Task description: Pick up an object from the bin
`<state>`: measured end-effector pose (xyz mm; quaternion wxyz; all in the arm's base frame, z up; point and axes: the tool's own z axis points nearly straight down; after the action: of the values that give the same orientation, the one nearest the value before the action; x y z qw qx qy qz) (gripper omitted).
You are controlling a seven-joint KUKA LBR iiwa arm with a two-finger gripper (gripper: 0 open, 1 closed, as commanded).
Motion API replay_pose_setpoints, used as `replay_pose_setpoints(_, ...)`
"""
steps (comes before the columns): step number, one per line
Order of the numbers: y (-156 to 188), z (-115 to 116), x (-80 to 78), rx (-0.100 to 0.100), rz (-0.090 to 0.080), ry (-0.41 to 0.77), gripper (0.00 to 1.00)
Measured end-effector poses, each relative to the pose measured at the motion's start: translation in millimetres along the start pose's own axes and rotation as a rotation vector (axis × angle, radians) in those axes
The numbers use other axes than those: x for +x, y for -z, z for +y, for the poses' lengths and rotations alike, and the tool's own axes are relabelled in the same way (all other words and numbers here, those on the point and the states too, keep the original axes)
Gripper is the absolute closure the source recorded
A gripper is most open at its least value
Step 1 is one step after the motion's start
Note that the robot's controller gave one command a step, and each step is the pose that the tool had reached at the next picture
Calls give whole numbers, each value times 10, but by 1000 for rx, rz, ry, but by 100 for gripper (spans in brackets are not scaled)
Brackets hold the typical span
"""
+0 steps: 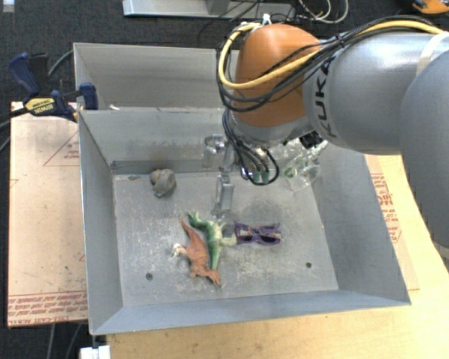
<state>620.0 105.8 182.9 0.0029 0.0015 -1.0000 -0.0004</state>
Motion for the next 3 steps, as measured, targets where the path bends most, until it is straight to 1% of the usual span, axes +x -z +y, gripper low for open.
replay_pose_setpoints(1,52,-7,-16,-1,-8,-3,0)
replay_pose_setpoints(2,-926,-270,77,-1,-4,82,0)
replay_pose_setpoints(3,-1085,-325,140,-1,-24,57,0)
